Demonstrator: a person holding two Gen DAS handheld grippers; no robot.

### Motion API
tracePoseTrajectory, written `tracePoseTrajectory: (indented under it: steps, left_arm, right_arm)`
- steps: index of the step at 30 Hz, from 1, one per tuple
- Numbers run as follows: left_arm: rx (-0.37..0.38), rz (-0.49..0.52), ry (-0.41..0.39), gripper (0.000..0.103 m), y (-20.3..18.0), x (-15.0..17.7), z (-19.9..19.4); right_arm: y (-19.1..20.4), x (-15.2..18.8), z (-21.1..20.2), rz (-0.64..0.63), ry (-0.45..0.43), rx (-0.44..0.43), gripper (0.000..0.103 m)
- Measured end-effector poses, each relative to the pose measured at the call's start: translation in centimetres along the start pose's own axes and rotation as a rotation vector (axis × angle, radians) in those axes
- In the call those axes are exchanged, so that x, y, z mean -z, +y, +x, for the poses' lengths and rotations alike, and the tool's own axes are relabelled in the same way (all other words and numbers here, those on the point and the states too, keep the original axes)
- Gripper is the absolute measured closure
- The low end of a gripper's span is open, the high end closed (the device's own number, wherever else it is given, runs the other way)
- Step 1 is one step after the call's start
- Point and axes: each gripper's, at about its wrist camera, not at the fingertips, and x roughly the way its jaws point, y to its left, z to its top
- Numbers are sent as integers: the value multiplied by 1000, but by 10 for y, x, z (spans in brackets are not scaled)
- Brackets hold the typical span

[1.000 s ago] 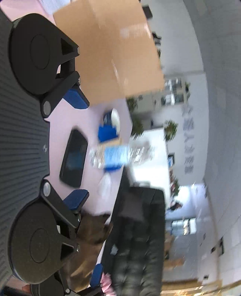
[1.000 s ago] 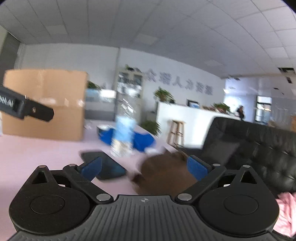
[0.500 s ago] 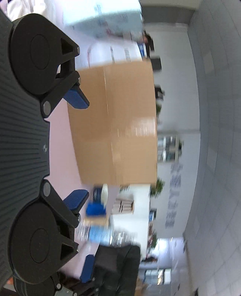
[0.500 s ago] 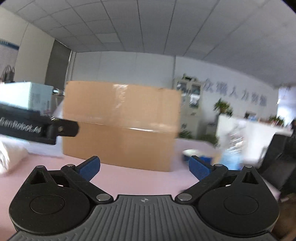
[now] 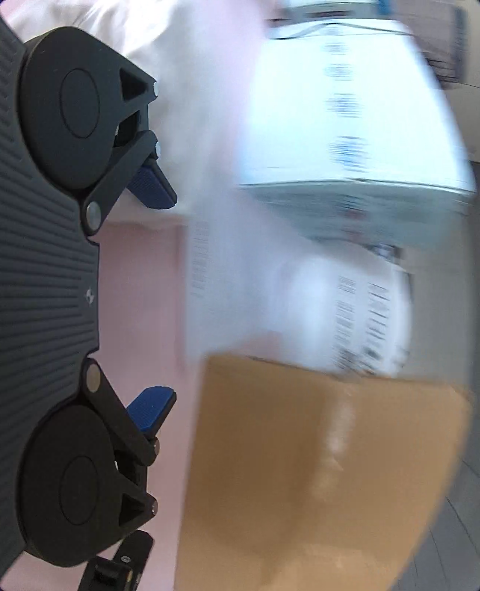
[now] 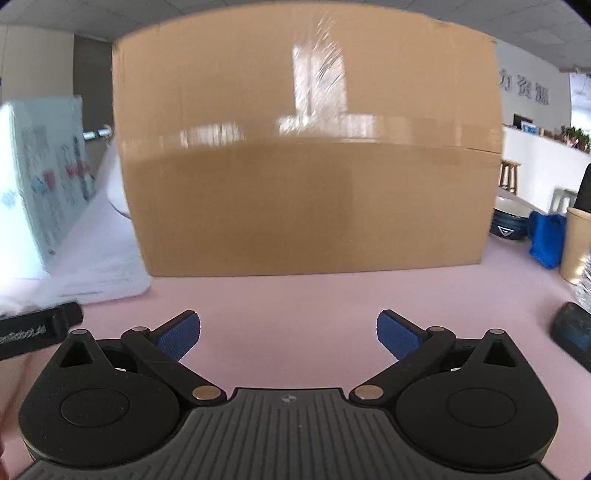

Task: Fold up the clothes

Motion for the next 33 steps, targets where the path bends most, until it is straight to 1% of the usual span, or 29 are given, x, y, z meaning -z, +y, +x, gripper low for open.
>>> tracePoseTrajectory:
  steps: [1, 2, 4, 5, 7, 8, 9, 16, 19, 23, 33]
  left_arm:
    - [0, 26, 10, 0, -3, 0, 3]
    - [7, 41, 20, 0, -6, -1, 5]
    - [54, 99, 85, 0, -16, 0, 14]
    - [56, 117, 110, 0, -21, 1, 18]
    - [34, 134, 159, 0, -29, 3, 25]
    - [21, 129, 171, 0, -30, 2, 28]
    - [10, 120, 177, 0, -32, 2, 30]
    - [-152, 23, 182, 0, -43, -7, 55]
    - [-154, 17, 180, 0, -43, -5, 59]
    - [-142, 14, 179, 0, -41, -4, 57]
    - [-135, 14, 177, 0, -42, -4, 57]
  right_arm:
    - [6, -1, 11, -21, 36, 19, 0]
    - [7, 0, 20, -30, 90, 17, 0]
    - [3, 4, 33, -29, 187, -8, 0]
    - [2, 5, 37, -25, 208, -9, 0]
    - [2, 2, 38, -13, 206, 9, 0]
    - [2, 1, 38, -7, 206, 14, 0]
    - [3, 0, 39, -3, 205, 17, 0]
    - [10, -6, 42, 3, 200, 26, 0]
    - [9, -5, 40, 4, 199, 26, 0]
    - [-8, 1, 40, 8, 197, 22, 0]
    - [-7, 3, 46, 8, 196, 22, 0]
